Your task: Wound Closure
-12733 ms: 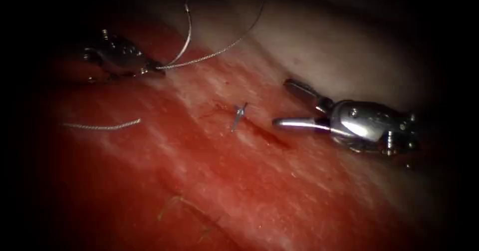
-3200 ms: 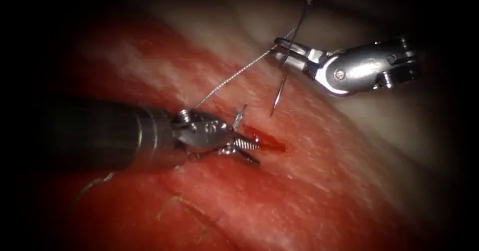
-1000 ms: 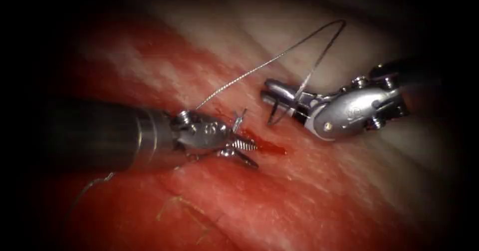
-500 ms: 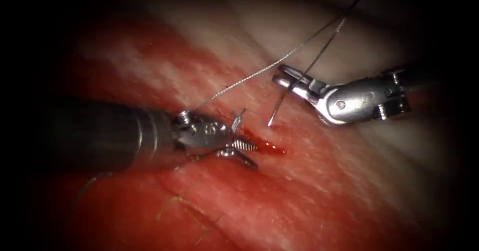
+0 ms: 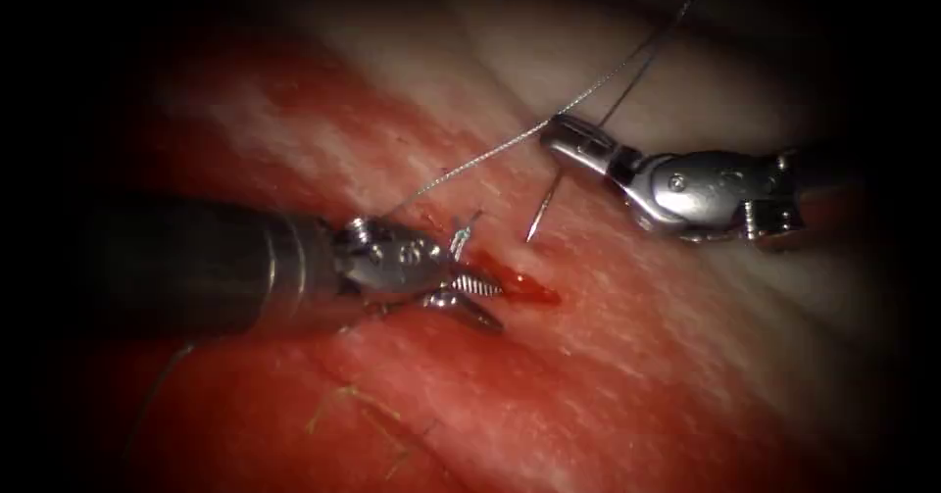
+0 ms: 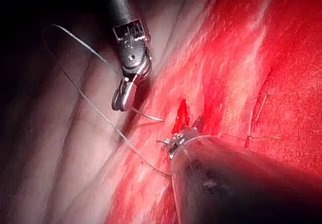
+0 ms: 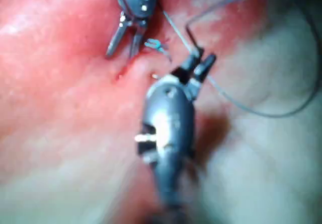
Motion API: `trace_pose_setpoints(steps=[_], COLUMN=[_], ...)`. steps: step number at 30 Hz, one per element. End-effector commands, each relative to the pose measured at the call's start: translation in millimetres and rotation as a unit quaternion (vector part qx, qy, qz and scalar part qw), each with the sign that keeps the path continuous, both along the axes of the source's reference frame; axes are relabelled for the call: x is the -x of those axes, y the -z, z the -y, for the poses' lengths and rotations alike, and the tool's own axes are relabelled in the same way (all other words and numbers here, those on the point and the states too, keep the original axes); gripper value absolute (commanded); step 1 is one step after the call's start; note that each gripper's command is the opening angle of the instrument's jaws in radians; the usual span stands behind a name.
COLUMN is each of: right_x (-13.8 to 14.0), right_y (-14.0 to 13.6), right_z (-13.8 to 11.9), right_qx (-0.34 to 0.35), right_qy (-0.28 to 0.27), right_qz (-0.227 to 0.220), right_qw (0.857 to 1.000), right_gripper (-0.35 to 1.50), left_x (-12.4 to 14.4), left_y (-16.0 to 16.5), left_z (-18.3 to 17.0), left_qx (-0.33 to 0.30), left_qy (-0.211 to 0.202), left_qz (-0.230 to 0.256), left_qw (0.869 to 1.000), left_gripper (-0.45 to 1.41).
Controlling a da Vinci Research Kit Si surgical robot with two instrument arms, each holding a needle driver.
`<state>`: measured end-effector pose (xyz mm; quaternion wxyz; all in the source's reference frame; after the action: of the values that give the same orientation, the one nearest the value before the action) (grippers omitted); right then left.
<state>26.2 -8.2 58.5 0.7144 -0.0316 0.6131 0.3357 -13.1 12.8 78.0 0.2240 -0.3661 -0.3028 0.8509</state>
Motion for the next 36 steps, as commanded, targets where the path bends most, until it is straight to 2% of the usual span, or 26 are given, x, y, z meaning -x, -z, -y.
trace_pose_setpoints(steps=[1,11,25,36], right_x=[-0.8,-1.0,-1.4,-1.6], right_y=[-0.4,-0.5,-1.0,-1.4], right_z=[0.8,1.1,0.9,2.1], right_qx=[-0.005,-0.066,-0.169,-0.224], right_qy=[0.002,0.005,0.006,0.016], right_qz=[0.000,-0.025,-0.069,-0.060], right_qw=[1.000,0.997,0.983,0.973], right_gripper=[-0.35,-0.35,-0.35,-0.35], left_x=[0.5,0.3,0.0,-0.1], left_y=[-0.6,-0.6,-0.5,-0.5], left_z=[0.3,0.3,0.4,0.4], left_qx=[-0.001,-0.001,-0.001,-0.002], left_qy=[0.000,-0.002,-0.004,-0.005], left_qz=[0.001,0.000,0.000,-0.001], left_qw=[1.000,1.000,1.000,1.000], left_gripper=[0.12,0.12,0.12,0.12])
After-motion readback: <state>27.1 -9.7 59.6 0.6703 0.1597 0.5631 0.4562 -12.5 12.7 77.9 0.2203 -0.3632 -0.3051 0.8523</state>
